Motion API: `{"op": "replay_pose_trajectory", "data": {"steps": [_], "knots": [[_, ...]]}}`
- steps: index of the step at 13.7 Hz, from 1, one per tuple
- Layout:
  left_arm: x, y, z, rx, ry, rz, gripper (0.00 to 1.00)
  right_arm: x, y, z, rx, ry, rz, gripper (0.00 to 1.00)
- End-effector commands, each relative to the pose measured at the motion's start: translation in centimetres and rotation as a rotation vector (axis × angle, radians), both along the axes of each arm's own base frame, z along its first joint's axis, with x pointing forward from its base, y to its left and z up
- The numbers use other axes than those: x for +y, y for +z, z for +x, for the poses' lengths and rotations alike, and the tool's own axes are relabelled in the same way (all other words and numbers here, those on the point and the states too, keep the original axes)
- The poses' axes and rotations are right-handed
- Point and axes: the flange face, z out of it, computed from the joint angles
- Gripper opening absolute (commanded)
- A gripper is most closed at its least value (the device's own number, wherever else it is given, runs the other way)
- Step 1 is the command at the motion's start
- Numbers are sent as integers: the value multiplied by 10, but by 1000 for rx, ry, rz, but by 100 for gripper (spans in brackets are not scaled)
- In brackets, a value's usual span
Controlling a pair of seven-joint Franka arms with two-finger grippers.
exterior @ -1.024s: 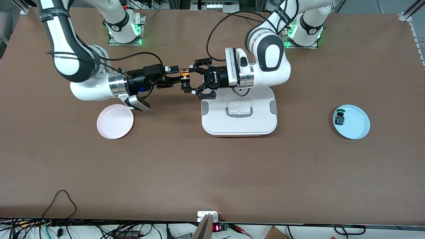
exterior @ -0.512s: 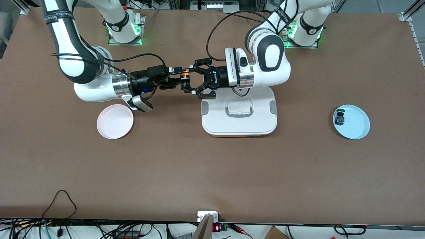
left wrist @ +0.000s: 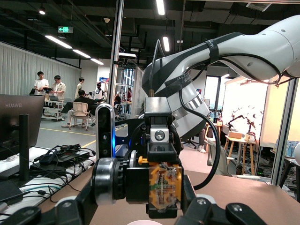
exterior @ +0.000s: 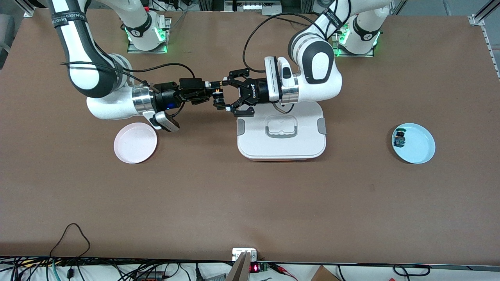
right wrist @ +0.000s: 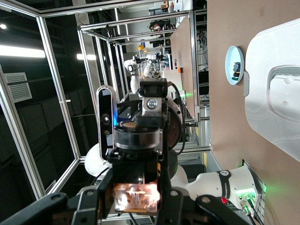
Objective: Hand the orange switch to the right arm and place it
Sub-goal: 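Open the left gripper and pull the switch away with the right gripper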
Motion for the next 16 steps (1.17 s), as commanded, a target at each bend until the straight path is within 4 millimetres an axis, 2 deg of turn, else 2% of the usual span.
{"op": "replay_pose_trajectory", "data": {"steps": [1,2,3,6,8,9,11,13,16], "knots": [[-3,13,-1,-54,17,-5,25,1,3,0,-28,-3,-1,0],[1,14,2,-52,27,-1,38,1,3,0,-30,-3,-1,0],[3,14,5,-50,30,-3,99,1,3,0,-30,-3,-1,0],[10,18,6,1,22,-4,100,-1,3,2,-25,-8,-2,0],[25,25,16,46,-9,21,100,-4,3,3,-26,-10,-4,0],[35,35,22,58,-54,30,100,-8,4,4,-30,-12,-8,0],[63,47,40,103,-143,59,100,-31,8,10,-44,-20,-31,0],[82,59,46,132,-187,120,100,-59,9,16,-78,-6,-103,0],[92,68,42,240,-250,255,100,-110,9,18,-136,39,-273,0]]}}
